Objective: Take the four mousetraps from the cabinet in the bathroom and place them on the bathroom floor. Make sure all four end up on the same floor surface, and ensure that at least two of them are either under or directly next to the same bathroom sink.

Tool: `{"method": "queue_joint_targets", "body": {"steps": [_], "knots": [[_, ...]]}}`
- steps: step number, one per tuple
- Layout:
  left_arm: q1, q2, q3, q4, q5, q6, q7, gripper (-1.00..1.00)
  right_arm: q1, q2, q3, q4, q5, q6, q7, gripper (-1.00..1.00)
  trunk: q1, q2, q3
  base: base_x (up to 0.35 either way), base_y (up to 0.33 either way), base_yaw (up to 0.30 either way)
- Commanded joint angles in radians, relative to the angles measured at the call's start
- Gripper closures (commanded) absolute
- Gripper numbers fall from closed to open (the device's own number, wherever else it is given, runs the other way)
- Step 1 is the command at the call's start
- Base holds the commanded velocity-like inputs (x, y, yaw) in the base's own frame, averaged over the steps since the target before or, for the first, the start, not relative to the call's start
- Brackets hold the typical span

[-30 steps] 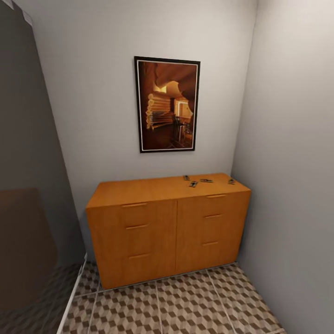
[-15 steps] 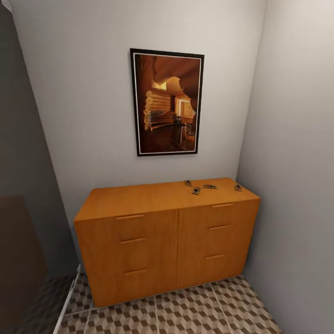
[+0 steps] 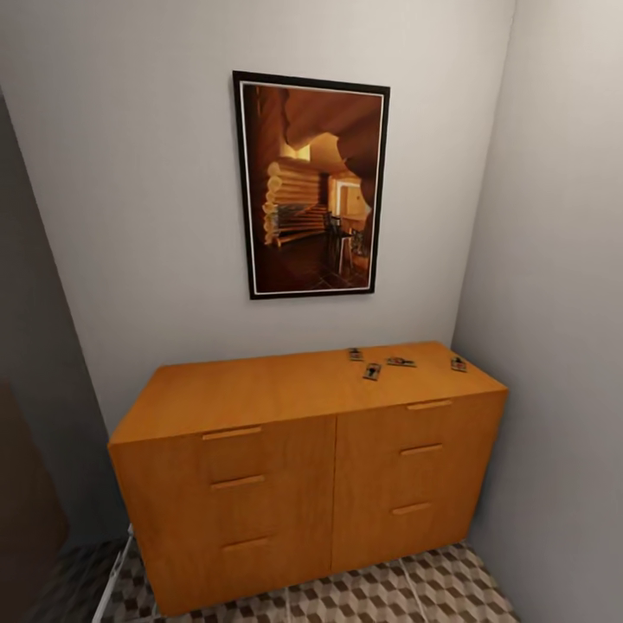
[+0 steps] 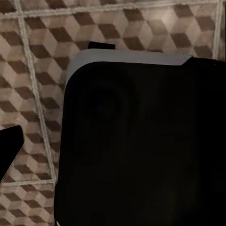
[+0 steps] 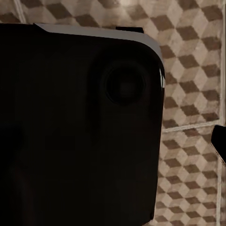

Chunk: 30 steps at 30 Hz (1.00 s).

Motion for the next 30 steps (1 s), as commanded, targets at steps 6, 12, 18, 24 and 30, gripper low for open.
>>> {"method": "queue_joint_targets", "body": {"steps": [6,12,18,24,30], "knots": [[0.000,0.000,0.003,0.000,0.007,-0.006,0.000,-1.00,0.000,0.000,0.001,0.000,0.001,-0.003,0.000,-1.00,0.001,0.000,-0.001,0.269,0.000,0.000],[0.000,0.000,0.003,0.000,0.006,-0.009,0.000,-1.00,0.000,0.000,0.002,0.000,0.000,-0.003,0.000,-1.00,0.001,0.000,-0.001,0.085,0.000,0.000],[0.000,0.000,0.004,0.000,0.005,-0.010,0.000,-1.00,0.000,0.000,0.001,0.000,0.001,-0.005,0.000,-1.00,0.001,0.000,-0.001,0.026,0.000,0.000],[0.000,0.000,0.003,0.000,0.005,-0.010,0.001,-1.00,0.000,0.000,0.001,0.000,0.001,-0.005,0.000,-1.00,0.001,0.000,-0.001,0.008,0.000,0.000],[0.000,0.000,0.003,0.000,0.005,-0.010,0.001,-1.00,0.000,0.000,0.000,0.000,0.001,-0.006,0.000,-1.00,0.001,0.000,-0.001,0.003,0.000,0.000]]}}
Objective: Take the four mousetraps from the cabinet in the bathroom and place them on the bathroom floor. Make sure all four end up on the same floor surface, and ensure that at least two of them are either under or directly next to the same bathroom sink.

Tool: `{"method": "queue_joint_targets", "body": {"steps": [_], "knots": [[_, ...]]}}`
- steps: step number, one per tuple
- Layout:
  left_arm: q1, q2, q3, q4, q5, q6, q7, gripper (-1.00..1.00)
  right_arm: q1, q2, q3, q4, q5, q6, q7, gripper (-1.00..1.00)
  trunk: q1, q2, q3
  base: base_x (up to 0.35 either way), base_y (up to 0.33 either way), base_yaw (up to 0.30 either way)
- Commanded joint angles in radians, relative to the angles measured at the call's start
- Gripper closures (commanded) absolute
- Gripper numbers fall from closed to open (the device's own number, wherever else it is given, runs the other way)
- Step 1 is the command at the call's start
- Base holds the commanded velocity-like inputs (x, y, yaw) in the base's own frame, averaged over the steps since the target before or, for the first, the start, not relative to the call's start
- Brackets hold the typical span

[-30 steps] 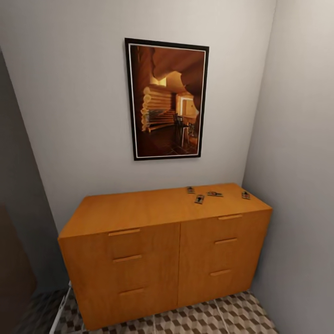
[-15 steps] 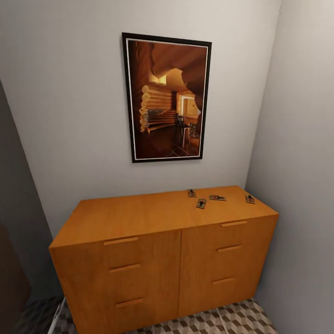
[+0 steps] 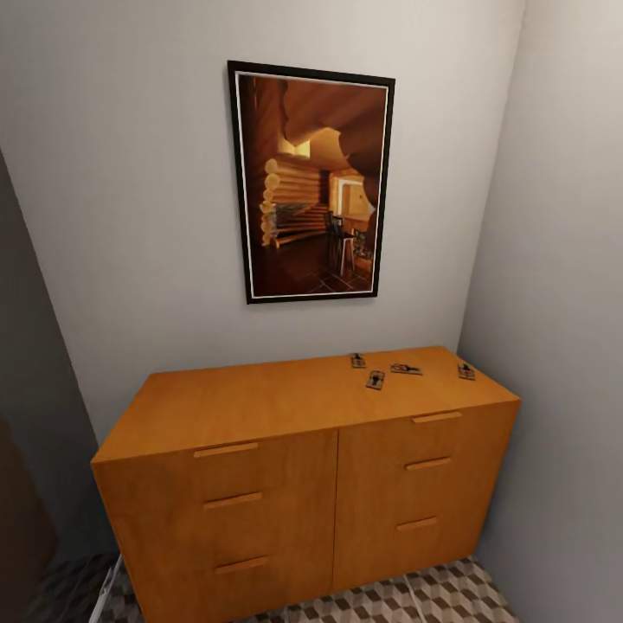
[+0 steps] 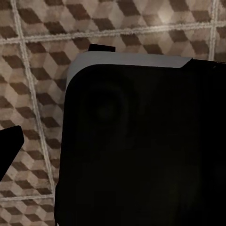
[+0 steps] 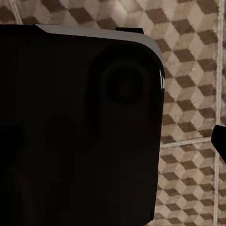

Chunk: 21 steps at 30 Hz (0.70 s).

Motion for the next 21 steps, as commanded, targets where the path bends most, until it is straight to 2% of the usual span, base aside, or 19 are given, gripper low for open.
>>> {"method": "queue_joint_targets", "body": {"steps": [1,14,18,21], "knots": [[0.000,0.000,0.001,0.000,0.009,-0.002,0.000,-1.00,0.000,0.000,0.000,0.000,0.001,-0.003,0.000,-1.00,0.000,0.000,-0.001,0.001,0.000,0.000],[0.000,-0.010,-0.003,-0.011,0.008,-0.004,0.011,-1.00,0.000,0.000,-0.001,0.000,-0.002,-0.002,0.000,-1.00,0.000,0.000,-0.001,0.000,0.000,0.000],[0.000,-0.014,-0.004,-0.042,0.008,-0.003,0.010,-1.00,0.000,0.000,-0.002,0.000,-0.002,-0.002,0.000,-1.00,0.000,0.000,-0.001,0.000,0.000,0.000],[0.000,-0.016,-0.005,-0.097,0.006,0.005,0.007,-1.00,0.000,-0.005,-0.005,-0.003,-0.003,-0.001,0.002,-1.00,0.000,0.000,-0.001,0.000,0.000,0.000]]}}
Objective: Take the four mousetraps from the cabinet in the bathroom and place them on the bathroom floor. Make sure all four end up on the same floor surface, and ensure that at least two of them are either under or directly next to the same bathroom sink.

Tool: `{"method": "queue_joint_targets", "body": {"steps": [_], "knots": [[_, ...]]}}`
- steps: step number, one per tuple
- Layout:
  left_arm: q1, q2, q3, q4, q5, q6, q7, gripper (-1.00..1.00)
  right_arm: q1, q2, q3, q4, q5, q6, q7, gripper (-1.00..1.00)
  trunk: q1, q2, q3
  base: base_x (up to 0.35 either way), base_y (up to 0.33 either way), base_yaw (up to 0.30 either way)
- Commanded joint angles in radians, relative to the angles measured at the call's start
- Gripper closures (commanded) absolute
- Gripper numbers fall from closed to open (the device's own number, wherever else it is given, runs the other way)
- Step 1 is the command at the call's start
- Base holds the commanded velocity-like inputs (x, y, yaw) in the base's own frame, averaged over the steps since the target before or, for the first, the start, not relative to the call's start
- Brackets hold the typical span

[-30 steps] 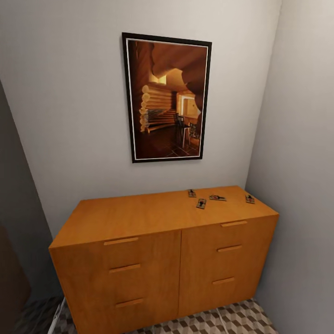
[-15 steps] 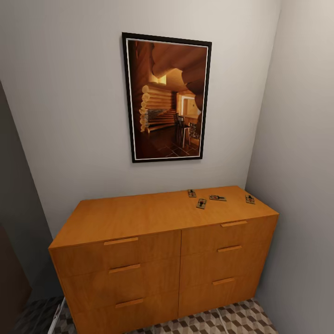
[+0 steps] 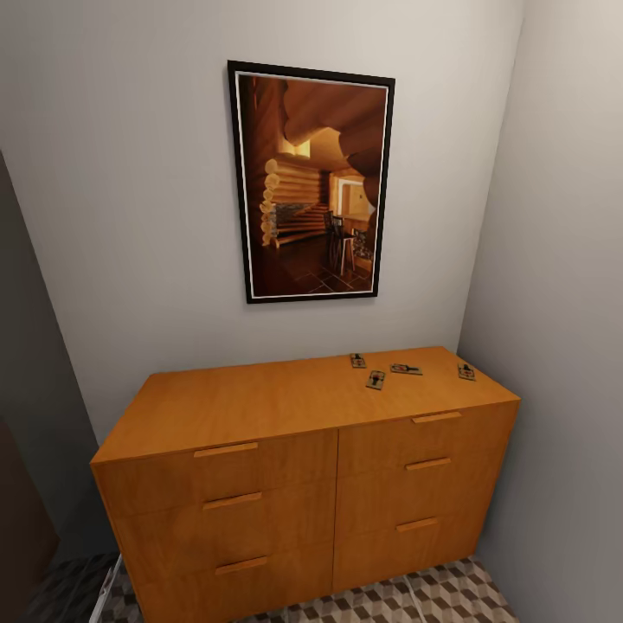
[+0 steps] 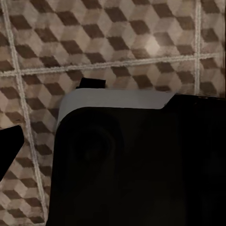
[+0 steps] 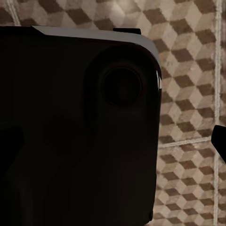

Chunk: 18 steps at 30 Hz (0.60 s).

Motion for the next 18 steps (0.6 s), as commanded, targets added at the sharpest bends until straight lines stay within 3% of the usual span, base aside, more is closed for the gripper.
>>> {"method": "queue_joint_targets", "body": {"steps": [1,10,18], "knots": [[0.000,-0.001,0.001,-0.021,0.009,0.001,0.000,-1.00,0.000,-0.002,-0.001,-0.004,0.001,-0.002,0.002,-1.00,0.000,0.000,-0.001,0.000,0.000,0.000],[0.000,0.010,-0.002,-0.192,0.003,0.080,-0.002,-1.00,0.000,-0.012,-0.001,-0.135,0.001,0.028,0.008,-1.00,0.000,0.000,-0.001,0.000,0.000,0.000],[0.000,0.022,-0.002,-0.384,0.000,0.191,-0.003,-1.00,0.000,-0.022,-0.005,-0.311,-0.002,0.154,0.008,-1.00,0.000,0.000,-0.001,0.000,0.000,0.000]]}}
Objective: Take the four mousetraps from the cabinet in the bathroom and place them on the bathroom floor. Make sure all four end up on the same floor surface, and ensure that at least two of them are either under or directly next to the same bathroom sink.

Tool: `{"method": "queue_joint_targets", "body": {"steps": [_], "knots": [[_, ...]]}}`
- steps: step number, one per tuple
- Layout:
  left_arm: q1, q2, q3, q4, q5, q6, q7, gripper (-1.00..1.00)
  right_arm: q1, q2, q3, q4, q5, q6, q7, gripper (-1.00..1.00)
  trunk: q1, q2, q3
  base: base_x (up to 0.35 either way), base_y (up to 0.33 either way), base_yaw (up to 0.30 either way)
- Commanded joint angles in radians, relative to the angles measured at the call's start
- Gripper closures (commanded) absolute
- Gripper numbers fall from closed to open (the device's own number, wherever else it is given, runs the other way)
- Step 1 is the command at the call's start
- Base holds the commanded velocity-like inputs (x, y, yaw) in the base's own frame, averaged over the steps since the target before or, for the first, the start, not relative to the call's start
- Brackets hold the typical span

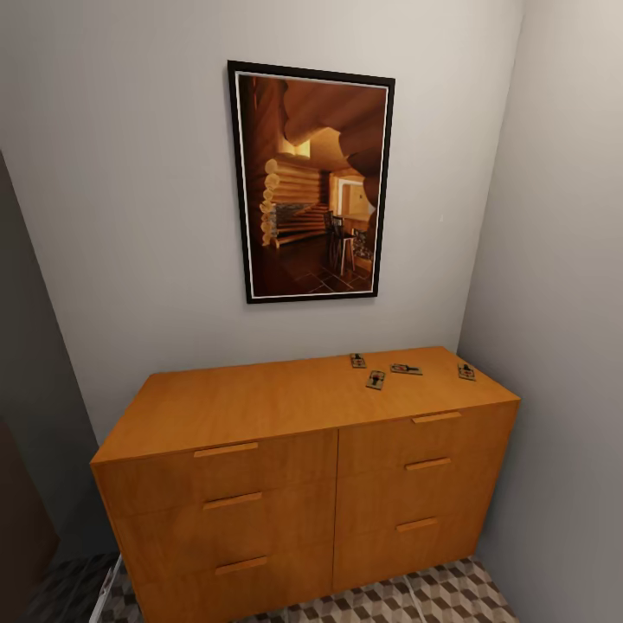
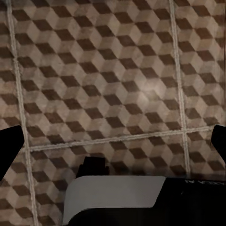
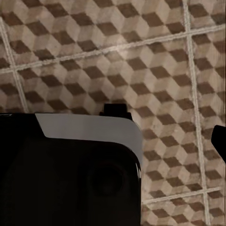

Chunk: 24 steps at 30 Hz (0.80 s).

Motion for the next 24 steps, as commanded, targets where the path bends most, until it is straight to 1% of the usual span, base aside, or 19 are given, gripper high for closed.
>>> {"method": "queue_joint_targets", "body": {"steps": [1,7,8,15,16,23,24], "knots": [[0.000,0.002,0.001,-0.028,0.009,0.021,0.000,-1.00,0.000,-0.004,-0.001,-0.033,0.000,0.029,0.001,-1.00,0.000,-0.001,-0.001,0.000,0.000,0.000],[0.000,0.011,0.002,-0.166,0.008,0.098,0.000,-1.00,0.000,-0.020,-0.006,-0.206,-0.005,0.163,0.001,-1.00,0.000,-0.001,-0.001,0.000,0.000,0.000],[0.000,0.011,0.002,-0.166,0.008,0.098,0.000,-1.00,0.000,-0.020,-0.006,-0.206,-0.005,0.163,0.001,-1.00,0.000,-0.001,-0.001,0.000,0.000,0.000],[0.000,0.018,-0.001,-0.344,0.006,0.208,-0.002,-1.00,0.000,-0.031,-0.020,-0.399,-0.006,0.312,0.001,-1.00,0.000,-0.001,-0.001,0.000,0.000,0.000],[0.000,0.018,-0.001,-0.344,0.006,0.208,-0.002,-1.00,0.000,-0.031,-0.020,-0.399,-0.006,0.312,0.001,-1.00,0.000,-0.001,-0.001,0.000,0.000,0.000],[0.000,0.019,-0.006,-0.550,0.007,0.353,-0.004,-1.00,0.000,-0.036,-0.035,-0.593,-0.006,0.457,0.000,-1.00,0.000,-0.001,-0.001,0.000,0.000,0.000],[0.000,0.019,-0.006,-0.550,0.007,0.353,-0.004,-1.00,0.000,-0.036,-0.035,-0.593,-0.006,0.457,0.000,-1.00,0.000,-0.001,-0.001,0.000,0.000,0.000]]}}
